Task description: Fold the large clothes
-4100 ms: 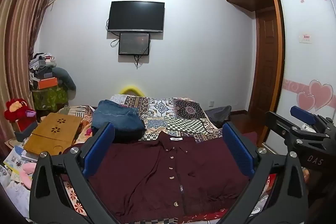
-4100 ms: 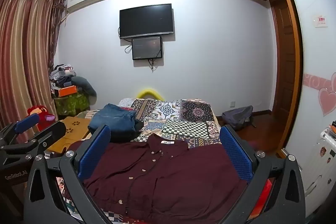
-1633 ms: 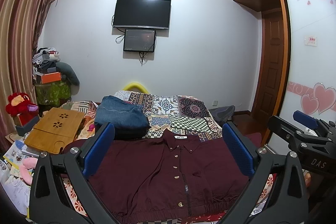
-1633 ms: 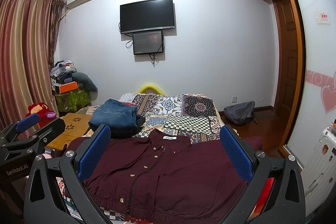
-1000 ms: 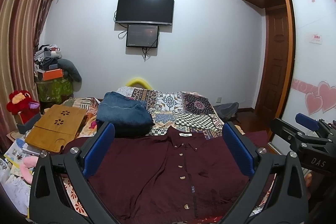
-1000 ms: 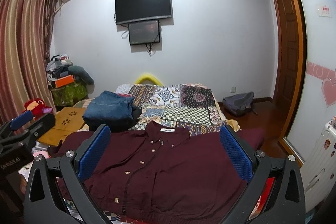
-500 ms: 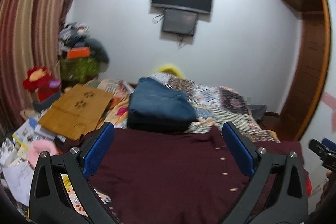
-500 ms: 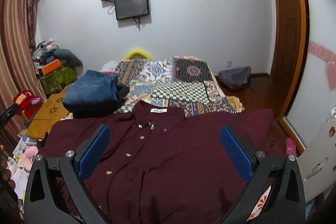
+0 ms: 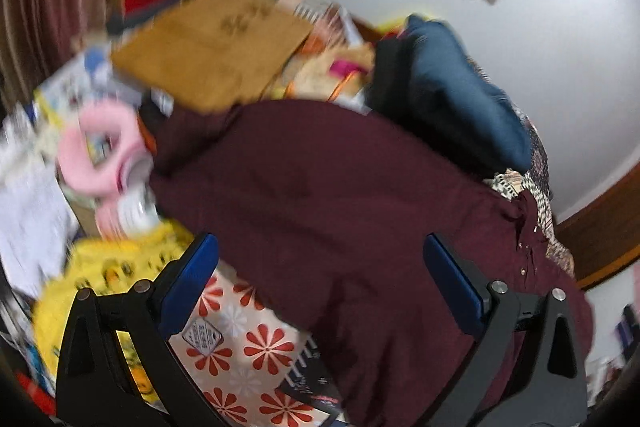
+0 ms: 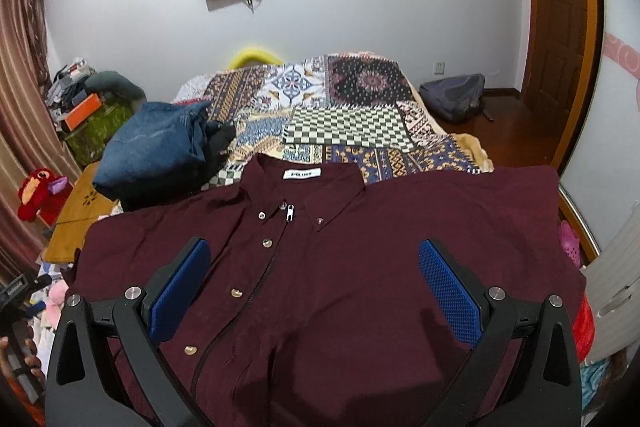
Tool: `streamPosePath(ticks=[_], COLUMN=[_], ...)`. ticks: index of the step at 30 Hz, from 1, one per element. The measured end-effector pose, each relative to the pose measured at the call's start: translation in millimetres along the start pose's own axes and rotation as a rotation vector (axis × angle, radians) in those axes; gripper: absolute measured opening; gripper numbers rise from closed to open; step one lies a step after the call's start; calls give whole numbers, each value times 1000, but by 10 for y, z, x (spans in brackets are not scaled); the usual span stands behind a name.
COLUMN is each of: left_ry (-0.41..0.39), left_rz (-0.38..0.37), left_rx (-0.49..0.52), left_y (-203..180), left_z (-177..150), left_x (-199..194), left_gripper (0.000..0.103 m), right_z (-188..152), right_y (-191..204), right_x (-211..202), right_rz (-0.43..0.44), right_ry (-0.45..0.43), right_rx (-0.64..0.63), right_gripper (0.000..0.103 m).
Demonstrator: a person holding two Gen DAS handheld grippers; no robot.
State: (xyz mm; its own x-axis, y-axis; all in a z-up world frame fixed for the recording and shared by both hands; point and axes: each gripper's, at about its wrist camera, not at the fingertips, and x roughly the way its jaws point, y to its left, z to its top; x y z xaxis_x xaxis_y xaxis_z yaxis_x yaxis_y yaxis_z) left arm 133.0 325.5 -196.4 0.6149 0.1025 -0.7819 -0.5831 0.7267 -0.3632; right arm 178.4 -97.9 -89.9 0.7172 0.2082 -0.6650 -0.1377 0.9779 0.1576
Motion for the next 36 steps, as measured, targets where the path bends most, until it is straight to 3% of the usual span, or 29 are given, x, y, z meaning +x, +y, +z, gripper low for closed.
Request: streamPosePath(ticks=[2,6,9,12,15,19,24,27,30,32,34,36], left_ry=[48,141,164,167,159,112,-9,-102,-177,-178,-143,-113], left_rz=[-17,-86,-146,-189,-153,-48,10,-17,-97,-84,-204,-226], left_rx=[-64,-196,-260,-311,-289,-201,-77,45,196,268,340,420], left_y=[169,440,515,566,526,364,46,-367,-962,-1237,-1483,-1748], left_z=[-35,-113,-115,-83,-19,81,241,328,264,165,0,-202], left_x=[152,399,492,580,628,566,282,-9,-296,-327,-296,-250], left_gripper=[103,86,82,65,43,13,8,7,7,6,6,6], right_z=[-5,-1,6,7,6,25,37,33,29,26,20,20], right_y=[-1,3,-2,-26,-67,-152,-210,-226,-218,-209,-207,-206], right_x=[47,155,233,259,251,200,101,60,14,-18,-47,-57], right_rz=[-2,-6,-6,10,22,19,22,20,25,32,30,27], right_ry=[18,51,75,95,103,91,67,54,42,33,24,21], right_rx=[-5,-11,-12,-5,18,46,69,69,66,60,50,44], right_gripper=[103,103,103,103,103,103,103,103,103,103,103,103])
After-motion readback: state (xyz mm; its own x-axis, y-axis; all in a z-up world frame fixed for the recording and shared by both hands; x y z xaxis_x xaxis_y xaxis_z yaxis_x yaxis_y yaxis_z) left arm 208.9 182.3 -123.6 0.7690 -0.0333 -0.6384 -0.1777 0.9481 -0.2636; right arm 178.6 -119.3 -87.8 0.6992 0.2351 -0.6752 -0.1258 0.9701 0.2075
